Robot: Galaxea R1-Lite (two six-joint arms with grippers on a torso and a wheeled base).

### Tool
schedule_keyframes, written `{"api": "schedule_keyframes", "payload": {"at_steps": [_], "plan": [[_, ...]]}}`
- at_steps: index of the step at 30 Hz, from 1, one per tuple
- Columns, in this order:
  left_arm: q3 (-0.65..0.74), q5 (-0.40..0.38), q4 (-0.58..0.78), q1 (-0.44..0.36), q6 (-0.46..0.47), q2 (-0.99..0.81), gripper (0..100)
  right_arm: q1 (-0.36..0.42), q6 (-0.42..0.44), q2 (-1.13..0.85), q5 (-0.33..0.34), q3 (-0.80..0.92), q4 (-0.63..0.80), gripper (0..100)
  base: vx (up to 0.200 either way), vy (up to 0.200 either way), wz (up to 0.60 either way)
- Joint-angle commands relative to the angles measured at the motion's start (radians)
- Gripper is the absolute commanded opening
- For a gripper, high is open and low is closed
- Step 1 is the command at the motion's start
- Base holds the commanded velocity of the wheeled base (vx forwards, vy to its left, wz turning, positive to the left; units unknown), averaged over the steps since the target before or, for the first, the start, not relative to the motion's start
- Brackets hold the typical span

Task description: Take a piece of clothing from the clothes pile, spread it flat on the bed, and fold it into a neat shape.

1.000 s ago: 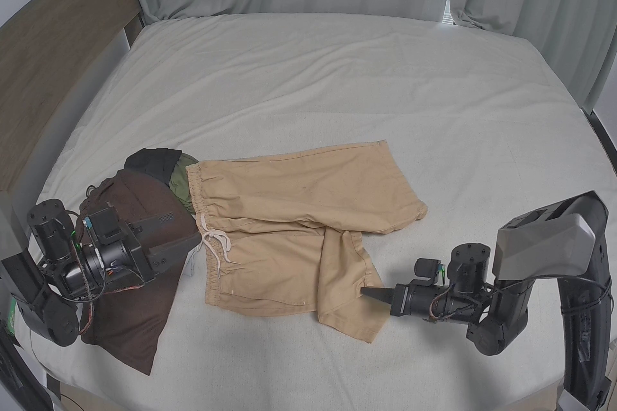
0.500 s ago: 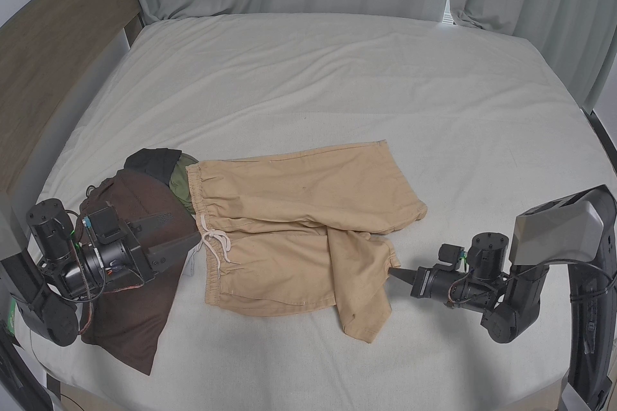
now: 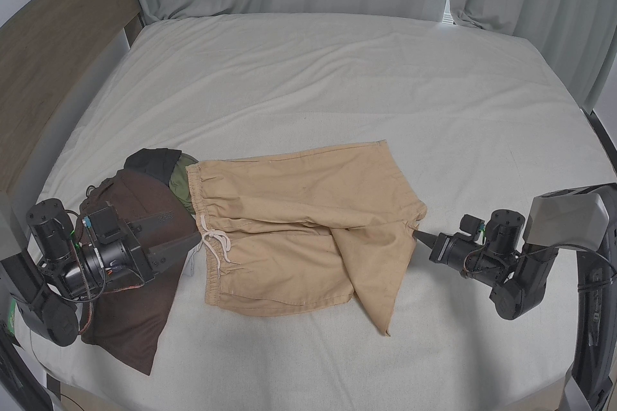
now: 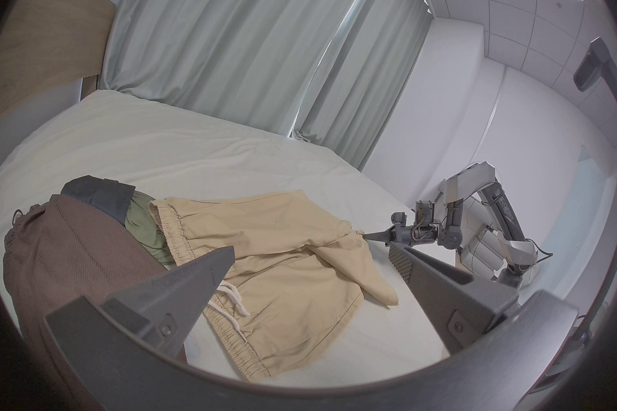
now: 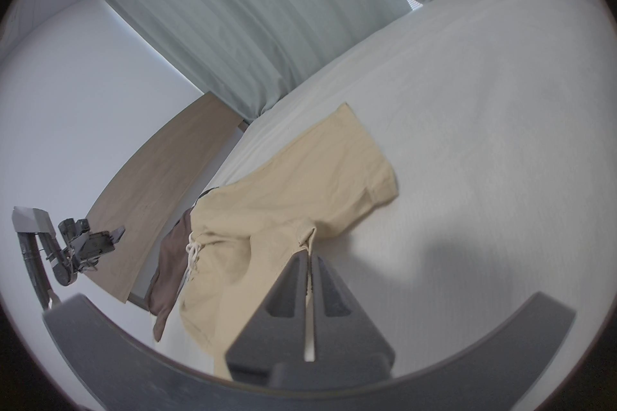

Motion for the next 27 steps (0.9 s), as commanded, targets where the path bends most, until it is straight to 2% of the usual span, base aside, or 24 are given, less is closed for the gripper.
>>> {"api": "schedule_keyframes", "payload": {"at_steps": [1, 12, 18, 20, 21, 24, 27], "plan": [[0.000, 0.000, -0.001, 0.000, -0.001, 0.000, 100, -0.015, -0.001, 0.026, -0.039, -0.085, 0.000, 0, 0.000, 0.000, 0.00], [0.000, 0.000, -0.001, -0.002, -0.001, 0.010, 100, -0.035, -0.001, 0.056, -0.045, -0.207, 0.000, 0, 0.000, 0.000, 0.00], [0.000, 0.000, -0.001, -0.002, -0.001, 0.010, 100, -0.038, -0.001, 0.041, -0.044, -0.179, -0.001, 0, 0.000, 0.000, 0.00], [0.000, 0.000, -0.001, -0.002, -0.001, 0.008, 100, -0.041, -0.011, -0.007, -0.042, -0.107, 0.000, 0, 0.000, 0.000, 0.00], [0.000, 0.000, -0.001, -0.002, -0.001, 0.008, 100, -0.038, -0.014, -0.028, -0.035, -0.073, 0.000, 100, 0.000, 0.000, 0.00], [0.001, 0.000, -0.001, -0.003, -0.001, 0.008, 100, -0.032, -0.021, -0.060, -0.019, -0.010, 0.000, 100, 0.000, 0.000, 0.00], [0.003, 0.002, -0.001, -0.003, -0.001, 0.010, 100, -0.032, -0.072, -0.054, -0.010, 0.031, 0.000, 100, 0.000, 0.000, 0.00]]}}
